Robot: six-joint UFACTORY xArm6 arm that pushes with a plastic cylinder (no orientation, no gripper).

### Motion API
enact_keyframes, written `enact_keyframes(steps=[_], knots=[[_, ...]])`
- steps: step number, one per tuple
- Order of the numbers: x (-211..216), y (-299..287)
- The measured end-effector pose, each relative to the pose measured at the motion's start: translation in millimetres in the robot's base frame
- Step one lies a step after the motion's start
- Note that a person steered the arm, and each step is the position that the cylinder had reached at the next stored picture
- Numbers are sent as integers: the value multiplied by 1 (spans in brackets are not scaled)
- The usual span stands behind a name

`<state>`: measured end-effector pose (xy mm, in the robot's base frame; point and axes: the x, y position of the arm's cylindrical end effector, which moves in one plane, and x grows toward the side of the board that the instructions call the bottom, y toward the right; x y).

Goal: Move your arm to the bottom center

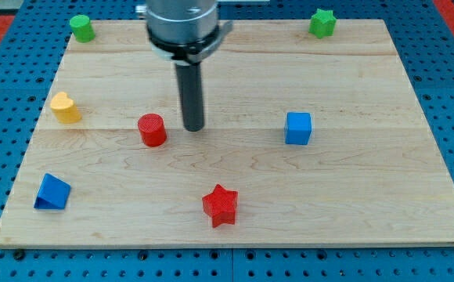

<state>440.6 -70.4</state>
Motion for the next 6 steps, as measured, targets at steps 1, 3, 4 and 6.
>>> enact_keyframes(steps=[1,3,4,6], knots=[[27,-30],[24,-101],[32,-23],[138,146]])
